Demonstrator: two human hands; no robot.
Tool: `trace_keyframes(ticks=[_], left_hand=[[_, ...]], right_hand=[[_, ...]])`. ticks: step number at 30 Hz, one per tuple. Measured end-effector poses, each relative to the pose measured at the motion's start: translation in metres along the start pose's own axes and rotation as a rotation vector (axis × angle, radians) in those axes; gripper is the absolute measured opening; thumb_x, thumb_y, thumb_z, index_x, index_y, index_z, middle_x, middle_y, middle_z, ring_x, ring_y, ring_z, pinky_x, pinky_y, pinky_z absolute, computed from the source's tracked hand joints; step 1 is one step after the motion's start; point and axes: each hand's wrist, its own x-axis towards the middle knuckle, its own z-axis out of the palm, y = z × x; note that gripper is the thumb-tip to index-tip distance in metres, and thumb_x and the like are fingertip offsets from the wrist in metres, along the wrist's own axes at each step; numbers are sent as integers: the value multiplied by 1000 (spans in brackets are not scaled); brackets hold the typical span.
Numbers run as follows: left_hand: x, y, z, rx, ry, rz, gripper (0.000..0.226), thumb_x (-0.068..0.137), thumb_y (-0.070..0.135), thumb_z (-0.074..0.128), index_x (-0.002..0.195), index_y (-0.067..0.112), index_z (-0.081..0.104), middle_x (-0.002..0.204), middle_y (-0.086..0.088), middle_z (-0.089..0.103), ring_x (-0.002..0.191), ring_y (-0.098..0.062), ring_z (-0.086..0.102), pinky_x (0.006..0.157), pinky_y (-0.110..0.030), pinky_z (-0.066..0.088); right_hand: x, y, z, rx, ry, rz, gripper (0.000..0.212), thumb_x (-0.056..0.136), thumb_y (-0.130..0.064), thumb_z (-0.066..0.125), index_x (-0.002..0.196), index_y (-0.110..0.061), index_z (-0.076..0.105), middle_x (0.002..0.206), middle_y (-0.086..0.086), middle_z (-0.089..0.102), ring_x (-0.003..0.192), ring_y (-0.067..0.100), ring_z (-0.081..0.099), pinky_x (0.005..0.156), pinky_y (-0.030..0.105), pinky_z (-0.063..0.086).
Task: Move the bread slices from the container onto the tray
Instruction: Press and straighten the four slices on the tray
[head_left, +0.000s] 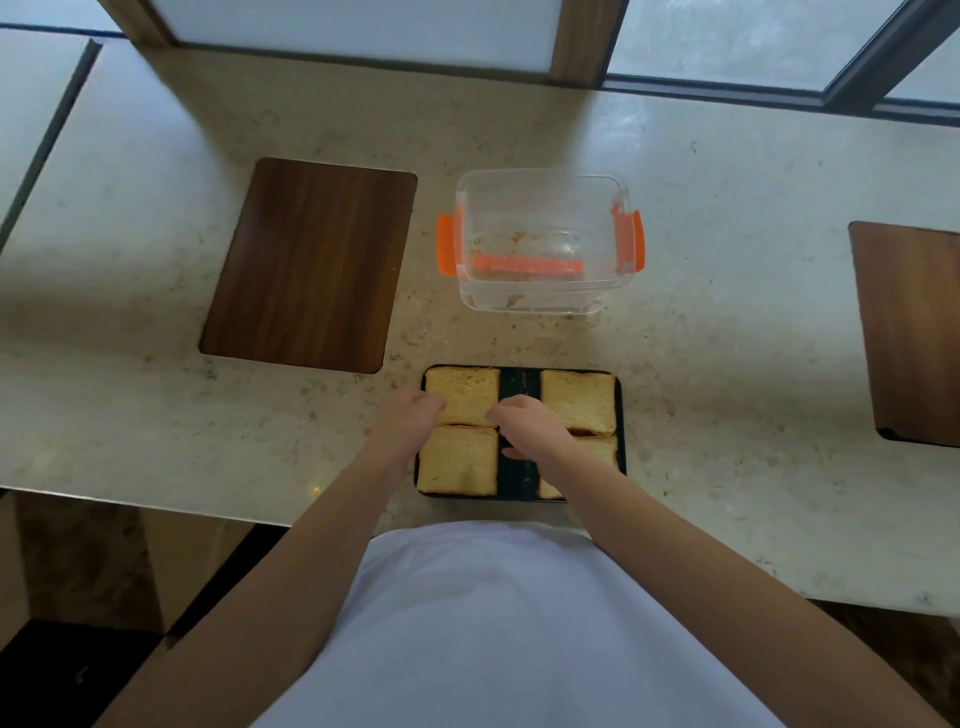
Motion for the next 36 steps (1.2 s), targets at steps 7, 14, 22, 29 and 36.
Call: trace_keyframes(ticks=[7,14,22,29,36], left_hand=[[5,5,6,30,1,-1,20,85,29,58,76,21,42,78,-1,48,76,-20,47,70,-37,36],[7,3,15,28,-23,10,43,90,31,57,128,9,63,118,-18,62,99,-21,55,80,-37,41],[-4,-34,2,41,-19,-21,42,90,26,52,121,0,62,118,-27,61,113,-37,59,98,-48,44],[-12,-49,-6,33,-36,-3,9,86,22,49,84,15,54,84,-8,49,75,-19,46,70,-35,35],[-14,-41,1,20,-56,-30,10,78,24,52,74,16,46,75,-7,42,72,-22,41,70,-39,33]], right_hand=[[-4,4,-4,-15,33,-18,43,92,-29,54,133,-14,52,119,2,61,97,14,57,98,46,53],[-6,8,-10,-61,91,-24,60,92,-33,53,147,-12,41,94,-6,56,81,10,57,90,42,55],[-28,32,-2,-123,16,-23,49,91,-29,56,119,11,58,128,34,57,114,47,58,96,64,48],[-22,41,4,-132,-62,16,52,89,-33,58,123,7,60,125,29,63,111,36,64,96,54,53],[-22,43,4,-137,-45,21,56,86,-32,59,125,9,57,130,31,55,115,41,60,100,56,49]])
